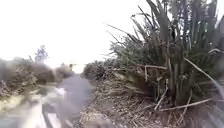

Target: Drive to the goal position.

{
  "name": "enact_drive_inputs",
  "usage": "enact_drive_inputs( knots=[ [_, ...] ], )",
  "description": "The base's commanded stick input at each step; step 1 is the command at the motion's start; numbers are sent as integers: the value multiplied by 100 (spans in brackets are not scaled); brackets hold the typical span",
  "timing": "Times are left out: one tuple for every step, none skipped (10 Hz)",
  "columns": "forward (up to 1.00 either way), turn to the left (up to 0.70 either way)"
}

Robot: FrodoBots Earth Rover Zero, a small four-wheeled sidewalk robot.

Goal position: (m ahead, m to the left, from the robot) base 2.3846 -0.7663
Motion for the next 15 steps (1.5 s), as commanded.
enact_drive_inputs(
  knots=[
    [70, 35],
    [70, 35],
    [70, 35],
    [70, 35],
    [70, 35],
    [70, 35],
    [70, 35],
    [70, 35],
    [70, 35],
    [70, 28],
    [70, 3],
    [70, -22],
    [70, -35],
    [70, -35],
    [70, -35]
  ],
)
